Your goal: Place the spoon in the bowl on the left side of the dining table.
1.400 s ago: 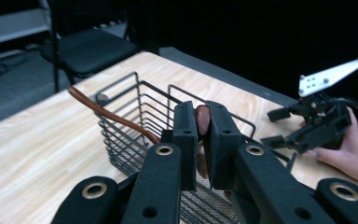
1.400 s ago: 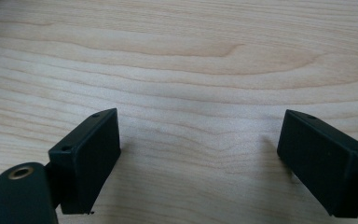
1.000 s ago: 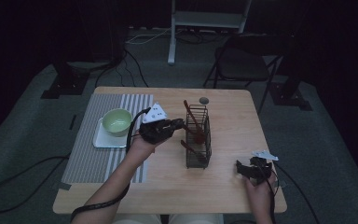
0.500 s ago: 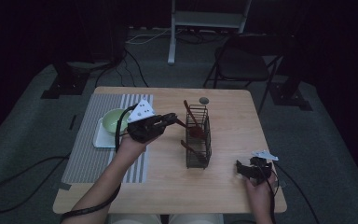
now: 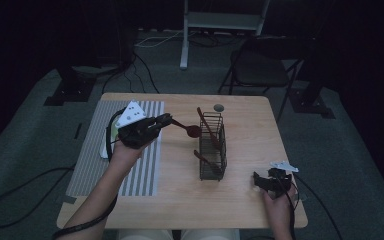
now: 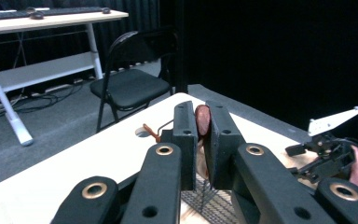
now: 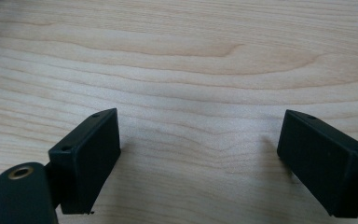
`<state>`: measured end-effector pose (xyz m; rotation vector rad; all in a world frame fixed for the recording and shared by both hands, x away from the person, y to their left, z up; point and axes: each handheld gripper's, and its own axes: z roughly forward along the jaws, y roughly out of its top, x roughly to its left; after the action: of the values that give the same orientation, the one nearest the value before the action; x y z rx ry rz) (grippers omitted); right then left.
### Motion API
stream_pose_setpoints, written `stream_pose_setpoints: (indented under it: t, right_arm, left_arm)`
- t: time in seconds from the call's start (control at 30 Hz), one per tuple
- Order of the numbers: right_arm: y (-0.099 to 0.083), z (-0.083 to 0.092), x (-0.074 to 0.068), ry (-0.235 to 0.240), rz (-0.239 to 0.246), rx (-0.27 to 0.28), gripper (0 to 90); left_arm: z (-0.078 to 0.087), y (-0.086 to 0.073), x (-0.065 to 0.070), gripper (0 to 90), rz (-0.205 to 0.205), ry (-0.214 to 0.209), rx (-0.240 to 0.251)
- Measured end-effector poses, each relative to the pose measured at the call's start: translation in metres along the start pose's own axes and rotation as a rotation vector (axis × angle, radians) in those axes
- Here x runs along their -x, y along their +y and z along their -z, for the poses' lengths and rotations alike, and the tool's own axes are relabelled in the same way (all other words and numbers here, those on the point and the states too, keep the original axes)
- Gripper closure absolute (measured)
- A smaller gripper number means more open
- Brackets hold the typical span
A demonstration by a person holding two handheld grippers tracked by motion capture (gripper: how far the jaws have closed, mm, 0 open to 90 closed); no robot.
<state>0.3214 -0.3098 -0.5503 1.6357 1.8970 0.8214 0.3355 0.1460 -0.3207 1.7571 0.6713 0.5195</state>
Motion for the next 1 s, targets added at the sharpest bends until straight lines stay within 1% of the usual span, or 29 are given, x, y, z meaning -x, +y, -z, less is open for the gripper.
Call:
stream_pose_setpoints:
  t: [0.03, 0.07, 0.1, 0.13, 0.17, 0.2, 0.23, 0.27, 0.3, 0.33, 0.4, 0.43, 0.47, 0.57, 0.6, 0.67, 0.7, 0.73, 0.87, 0.93, 0.97, 1.0]
  right_arm:
    - [0.000, 0.000, 0.000, 0.000, 0.000, 0.000, 12.4]
    - [0.000, 0.000, 0.000, 0.000, 0.000, 0.000, 12.4]
    - [0.000, 0.000, 0.000, 0.000, 0.000, 0.000, 12.4]
    - [0.000, 0.000, 0.000, 0.000, 0.000, 0.000, 12.4]
    - [0.000, 0.000, 0.000, 0.000, 0.000, 0.000, 12.4]
    - [0.000, 0.000, 0.000, 0.000, 0.000, 0.000, 12.4]
    - [0.000, 0.000, 0.000, 0.000, 0.000, 0.000, 12.4]
    - [0.000, 0.000, 0.000, 0.000, 0.000, 0.000, 12.4]
    - [0.000, 0.000, 0.000, 0.000, 0.000, 0.000, 12.4]
    - [0.000, 0.000, 0.000, 0.000, 0.001, 0.000, 12.4]
    - [0.000, 0.000, 0.000, 0.000, 0.000, 0.000, 12.4]
    - [0.000, 0.000, 0.000, 0.000, 0.000, 0.000, 12.4]
    - [0.000, 0.000, 0.000, 0.000, 0.000, 0.000, 12.4]
    - [0.000, 0.000, 0.000, 0.000, 0.000, 0.000, 12.4]
    - [0.000, 0.000, 0.000, 0.000, 0.000, 0.000, 12.4]
    - [0.000, 0.000, 0.000, 0.000, 0.000, 0.000, 12.4]
    - [0.000, 0.000, 0.000, 0.000, 0.001, 0.000, 12.4]
    - [0.000, 0.000, 0.000, 0.000, 0.000, 0.000, 12.4]
    - [0.000, 0.000, 0.000, 0.000, 0.000, 0.000, 12.4]
    - [0.000, 0.000, 0.000, 0.000, 0.000, 0.000, 12.4]
    - [0.000, 0.000, 0.000, -0.001, 0.000, 0.000, 12.4]
    - [0.000, 0.000, 0.000, 0.000, 0.000, 0.000, 12.4]
  left_arm:
    - [0.001, -0.001, -0.002, 83.8, 0.002, 0.010, 0.000]
    - [0.001, -0.002, -0.004, 83.9, 0.008, 0.002, -0.001]
    - [0.002, -0.003, -0.005, 83.8, 0.020, 0.015, 0.006]
    - [0.003, -0.004, -0.007, 83.9, 0.015, 0.025, 0.004]
    - [0.004, -0.005, -0.008, 83.8, 0.013, 0.023, -0.001]
    - [0.005, -0.006, -0.009, 83.8, 0.016, 0.039, 0.004]
    - [0.007, -0.007, -0.011, 83.9, 0.017, 0.038, -0.002]
    - [0.008, -0.009, -0.013, 83.8, 0.018, 0.048, -0.001]
    - [0.010, -0.010, -0.015, 83.8, 0.022, 0.066, 0.003]
    - [0.012, -0.012, -0.018, 83.8, 0.031, 0.063, 0.000]
    - [0.016, -0.014, -0.022, 83.8, 0.042, 0.087, 0.006]
    - [0.018, -0.016, -0.025, 83.8, 0.051, 0.086, 0.005]
    - [0.020, -0.017, -0.028, 83.8, 0.056, 0.104, 0.012]
    - [0.026, -0.022, -0.035, 83.8, 0.068, 0.134, 0.009]
    - [0.028, -0.024, -0.038, 83.8, 0.075, 0.133, 0.004]
    - [0.032, -0.028, -0.043, 83.8, 0.079, 0.170, 0.004]
    - [0.034, -0.031, -0.046, 83.8, 0.091, 0.169, -0.002]
    - [0.036, -0.034, -0.049, 83.8, 0.105, 0.195, 0.000]
    - [0.044, -0.043, -0.055, 83.8, 0.110, 0.217, -0.010]
    - [0.050, -0.048, -0.060, 83.8, 0.114, 0.242, -0.010]
    - [0.052, -0.050, -0.062, 83.8, 0.119, 0.246, -0.009]
    - [0.055, -0.052, -0.065, 83.8, 0.124, 0.259, -0.006]
